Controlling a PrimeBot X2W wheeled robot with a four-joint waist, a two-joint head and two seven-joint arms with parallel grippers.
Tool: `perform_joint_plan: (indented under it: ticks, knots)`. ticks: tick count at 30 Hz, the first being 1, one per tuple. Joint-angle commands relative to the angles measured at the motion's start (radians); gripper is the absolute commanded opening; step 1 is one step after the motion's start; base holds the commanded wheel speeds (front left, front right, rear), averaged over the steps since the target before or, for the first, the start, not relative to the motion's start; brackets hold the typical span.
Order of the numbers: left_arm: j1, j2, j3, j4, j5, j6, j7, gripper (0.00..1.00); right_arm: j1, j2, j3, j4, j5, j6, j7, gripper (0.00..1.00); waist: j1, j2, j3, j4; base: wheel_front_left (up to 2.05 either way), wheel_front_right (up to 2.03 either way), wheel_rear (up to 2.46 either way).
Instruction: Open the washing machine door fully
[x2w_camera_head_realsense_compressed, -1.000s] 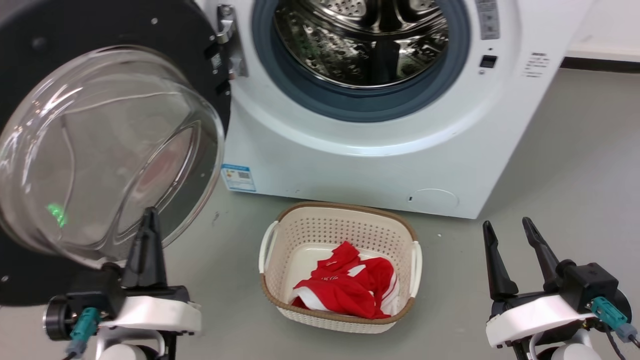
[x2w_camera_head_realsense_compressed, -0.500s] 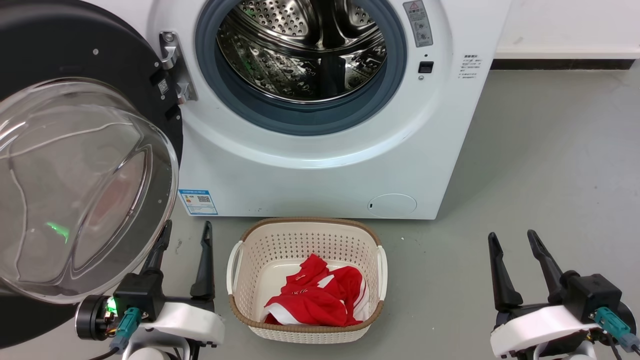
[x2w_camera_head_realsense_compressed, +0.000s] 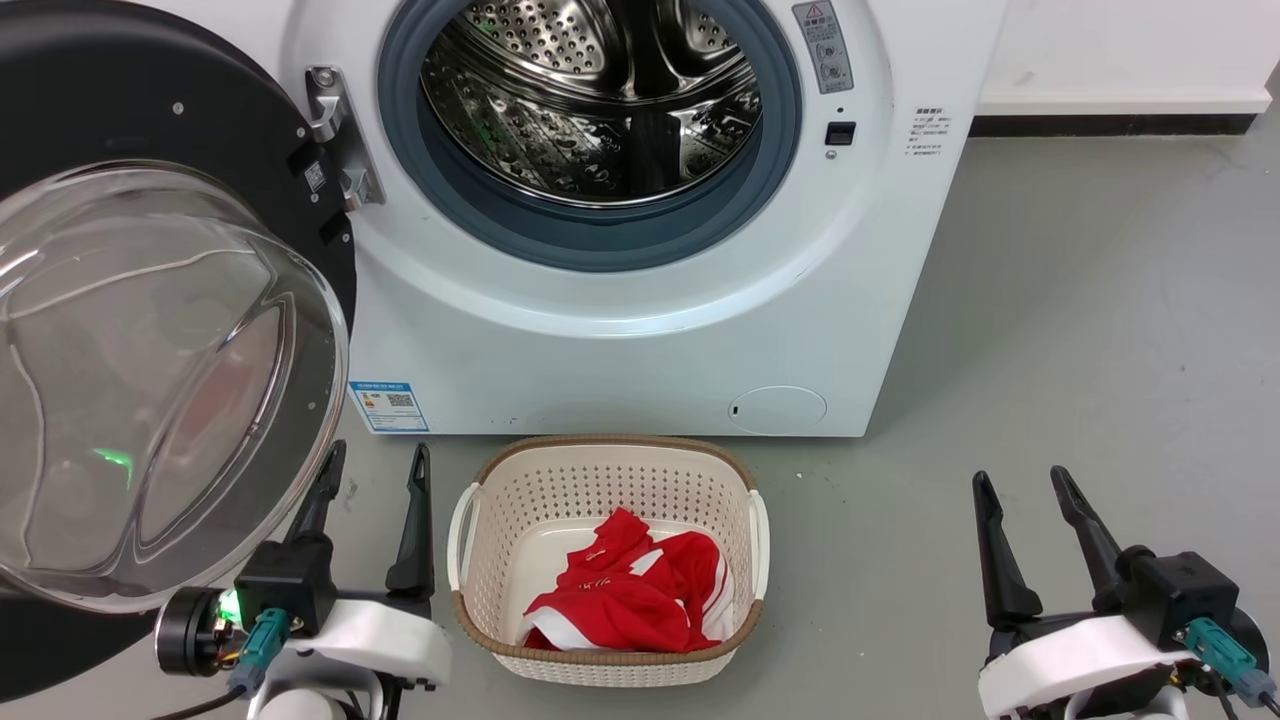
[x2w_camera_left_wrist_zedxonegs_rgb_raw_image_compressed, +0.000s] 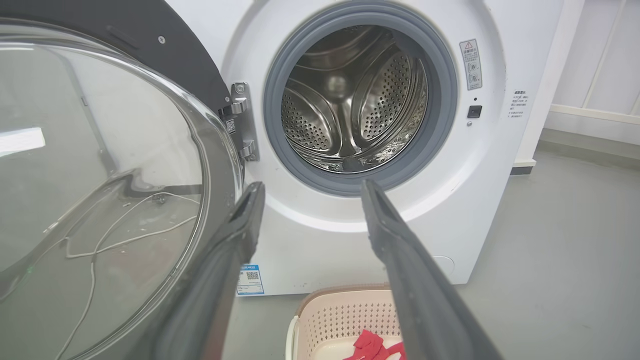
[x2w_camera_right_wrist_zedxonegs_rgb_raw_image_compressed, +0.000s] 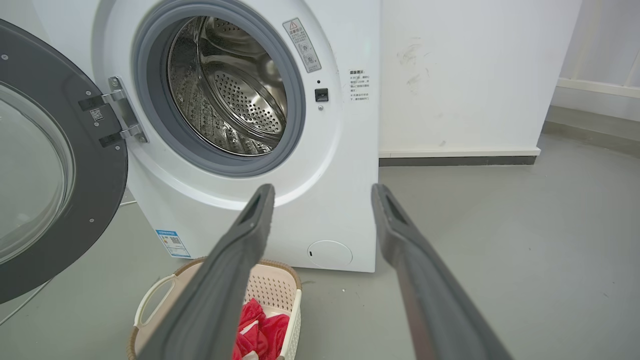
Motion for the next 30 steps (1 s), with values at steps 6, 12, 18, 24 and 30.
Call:
perform_joint_plan:
  ticks: [6,12,18,24,30]
  knots:
    - [-0.021,-0.005,0.008,0.008,0.007,-0.01,-0.002,1.0,-0.003,0.002,0.002,0.002,0.001,-0.001,-0.001,1.0,0.0,-0.0001,0.002,0.001,0.0,0.0,0.0]
    - [-0.017,-0.009,0.015,0.01,0.013,-0.014,-0.002,1.0,-0.005,0.002,0.004,0.005,0.004,-0.001,-0.004,1.0,0.0,-0.0001,0.003,-0.001,0.0,0.0,0.0]
    - [-0.017,-0.011,0.021,0.009,0.015,-0.015,-0.002,1.0,-0.01,0.002,0.004,0.008,0.008,-0.001,-0.006,1.0,0.0,-0.0001,0.008,-0.003,0.0,0.0,0.0]
    - [-0.024,-0.014,0.025,0.008,0.024,-0.02,-0.002,1.0,-0.015,0.002,0.004,0.011,0.011,-0.001,-0.007,1.0,0.0,-0.0001,0.013,-0.003,0.0,0.0,0.0]
    - [-0.003,-0.028,0.042,0.044,-0.043,-0.026,0.024,0.0,0.006,-0.001,0.003,0.034,0.077,0.0,0.004,0.0,0.0,-0.0001,0.013,-0.004,0.0,0.0,0.0]
